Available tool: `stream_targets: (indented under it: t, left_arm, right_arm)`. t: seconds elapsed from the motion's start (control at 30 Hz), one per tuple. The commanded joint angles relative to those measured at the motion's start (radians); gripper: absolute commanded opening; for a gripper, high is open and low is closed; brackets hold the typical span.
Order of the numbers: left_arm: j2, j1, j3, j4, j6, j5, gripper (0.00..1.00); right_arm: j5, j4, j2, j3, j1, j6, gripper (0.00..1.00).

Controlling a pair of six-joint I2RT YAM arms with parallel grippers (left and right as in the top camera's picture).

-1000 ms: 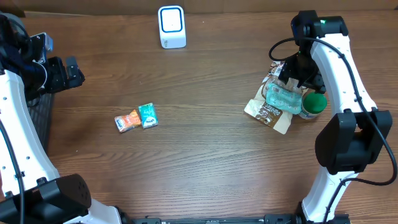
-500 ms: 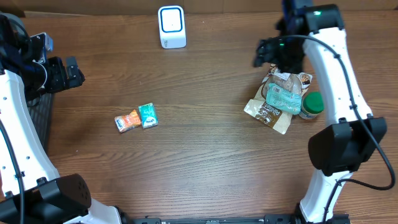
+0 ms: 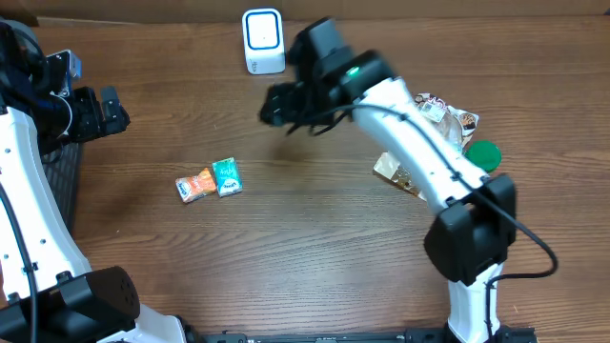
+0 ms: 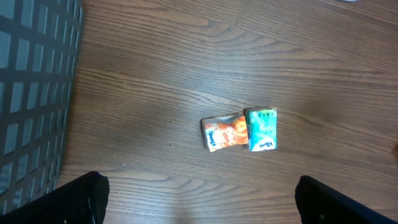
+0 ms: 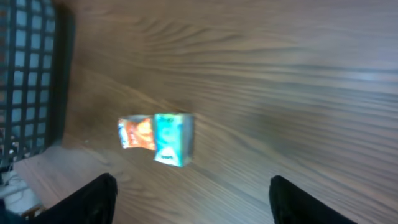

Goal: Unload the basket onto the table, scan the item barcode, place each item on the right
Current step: 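Open the right gripper and move it left to the remaining packs, then grasp the teal wipes pack with the right gripper and lift it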

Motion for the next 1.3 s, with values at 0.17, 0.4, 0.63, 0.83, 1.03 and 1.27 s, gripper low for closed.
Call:
stream_targets:
  t: [0.17,0.4,0.63,0.83,1.03,1.27]
  left_arm:
    - [0.001,0.002,0.002,0.002,0.019,0.001,1.0]
    - [0.001,0.002,0.002,0.002,0.019,0.002,0.99]
    - [0.001,0.002,0.002,0.002,0.019,0.001,1.0]
    - [0.001,0.002,0.002,0.002,0.019,0.001,0.99]
    - [0.001,0.002,0.002,0.002,0.019,0.001,0.99]
    - [0.001,0.002,0.002,0.002,0.019,0.002,0.99]
  right_arm:
    - [0.0,0.19,0.012,-0.186,0.125,0.095,0.56]
    - [-0.002,0.383,0.063,-0.298,0.171,0.154,0.38]
    - [-0.053,0.426,0.153,-0.298,0.171,0.166,0.36]
    - [-0.069,0.428,0.192,-0.298,0.171,0.181,0.34]
    - [-0.09,0.452,0.197,-0.298,0.181,0.18,0.34]
    - [-0.09,0.468,0.197,-0.298,0.183,0.203,0.35]
